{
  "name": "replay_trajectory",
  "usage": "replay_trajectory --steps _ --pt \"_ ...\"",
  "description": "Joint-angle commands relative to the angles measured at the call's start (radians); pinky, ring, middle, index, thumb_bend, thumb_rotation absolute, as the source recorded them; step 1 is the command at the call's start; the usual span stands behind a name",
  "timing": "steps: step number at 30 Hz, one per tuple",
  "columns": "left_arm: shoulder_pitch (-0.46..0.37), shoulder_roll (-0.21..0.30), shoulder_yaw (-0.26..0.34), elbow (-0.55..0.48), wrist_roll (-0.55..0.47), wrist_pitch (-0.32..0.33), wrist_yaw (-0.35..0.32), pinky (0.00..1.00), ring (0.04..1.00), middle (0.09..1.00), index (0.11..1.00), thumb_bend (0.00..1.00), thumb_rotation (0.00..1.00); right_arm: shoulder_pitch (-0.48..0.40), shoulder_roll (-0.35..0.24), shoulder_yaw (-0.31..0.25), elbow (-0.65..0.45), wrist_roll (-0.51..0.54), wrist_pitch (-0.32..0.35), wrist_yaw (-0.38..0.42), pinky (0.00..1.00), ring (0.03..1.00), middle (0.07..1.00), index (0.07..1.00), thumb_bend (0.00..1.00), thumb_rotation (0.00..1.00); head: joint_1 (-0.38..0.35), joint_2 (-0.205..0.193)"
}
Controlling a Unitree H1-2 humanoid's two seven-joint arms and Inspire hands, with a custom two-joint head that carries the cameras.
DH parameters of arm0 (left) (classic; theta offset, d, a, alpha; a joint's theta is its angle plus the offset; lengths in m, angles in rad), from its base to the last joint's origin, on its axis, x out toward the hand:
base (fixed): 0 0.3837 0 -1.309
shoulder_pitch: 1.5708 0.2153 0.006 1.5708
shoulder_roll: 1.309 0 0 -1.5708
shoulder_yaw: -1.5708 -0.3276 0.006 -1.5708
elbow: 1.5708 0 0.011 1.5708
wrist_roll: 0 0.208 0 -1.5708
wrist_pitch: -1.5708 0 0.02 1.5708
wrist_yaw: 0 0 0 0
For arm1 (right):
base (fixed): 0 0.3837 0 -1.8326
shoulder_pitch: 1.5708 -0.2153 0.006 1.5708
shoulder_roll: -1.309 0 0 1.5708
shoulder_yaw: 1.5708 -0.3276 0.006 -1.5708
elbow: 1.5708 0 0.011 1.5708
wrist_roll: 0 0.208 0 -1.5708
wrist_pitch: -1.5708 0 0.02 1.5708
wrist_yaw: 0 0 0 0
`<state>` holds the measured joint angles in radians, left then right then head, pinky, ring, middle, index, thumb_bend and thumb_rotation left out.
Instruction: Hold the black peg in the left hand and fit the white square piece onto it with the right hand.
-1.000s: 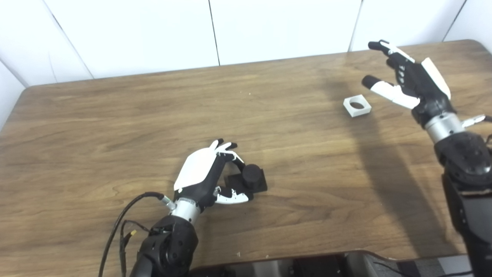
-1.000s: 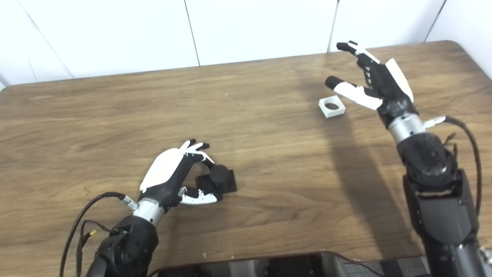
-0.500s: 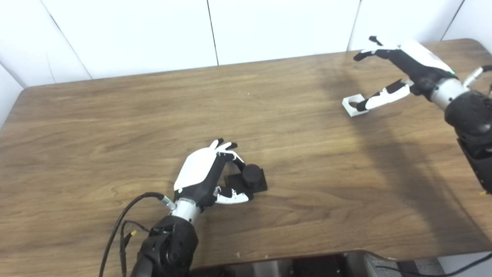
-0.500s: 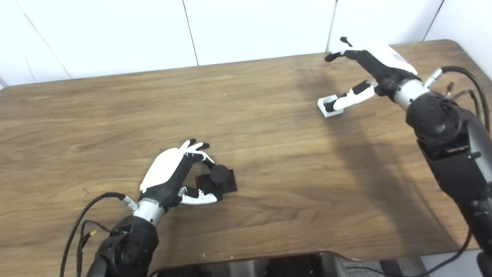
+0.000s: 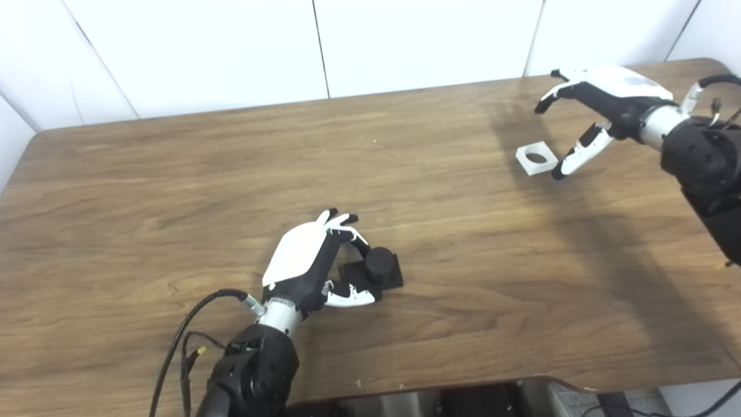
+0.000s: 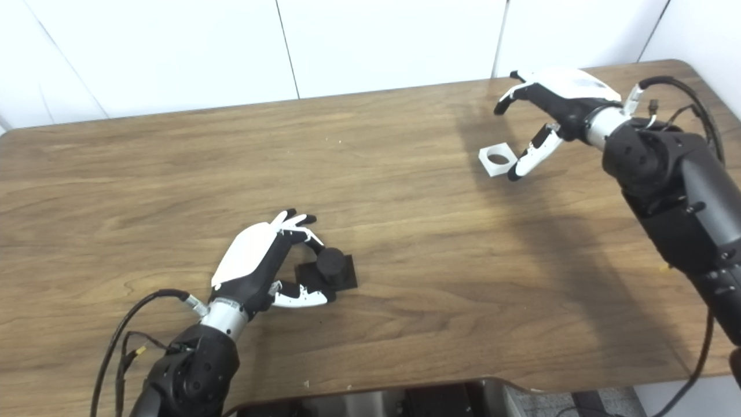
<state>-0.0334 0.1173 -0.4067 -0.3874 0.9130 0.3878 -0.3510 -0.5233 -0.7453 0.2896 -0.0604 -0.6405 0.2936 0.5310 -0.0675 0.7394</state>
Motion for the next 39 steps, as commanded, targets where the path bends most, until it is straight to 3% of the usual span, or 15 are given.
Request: replay_trajectory --steps 1,10,39 --pt "-0.013 0.002 -0.01 0.008 0.02 -0.008 -0.004 0.96 0.997 0.909 0.493 0.5 0.09 -0.077 -0.016 -0.006 0.013 -0.026 -0.04 -0.01 1.0 1.0 0.994 0.73 0.92 0.17 0.0 0.002" --pt "-0.013 0.002 -0.011 0.002 0.023 -0.007 -0.009 0.96 0.997 0.909 0.493 0.5 0.09 -0.112 0.008 0.02 0.121 -0.061 -0.117 -0.029 1.0 1.0 0.991 0.707 0.93 0.18 -0.002 0.002" --pt "-0.015 -0.008 -0.007 -0.017 0.025 0.005 -0.031 0.96 1.0 0.916 0.493 0.5 0.09 -0.13 0.068 0.036 0.242 -0.093 -0.169 -0.04 1.0 1.0 0.965 0.696 0.87 0.15 0.002 0.006"
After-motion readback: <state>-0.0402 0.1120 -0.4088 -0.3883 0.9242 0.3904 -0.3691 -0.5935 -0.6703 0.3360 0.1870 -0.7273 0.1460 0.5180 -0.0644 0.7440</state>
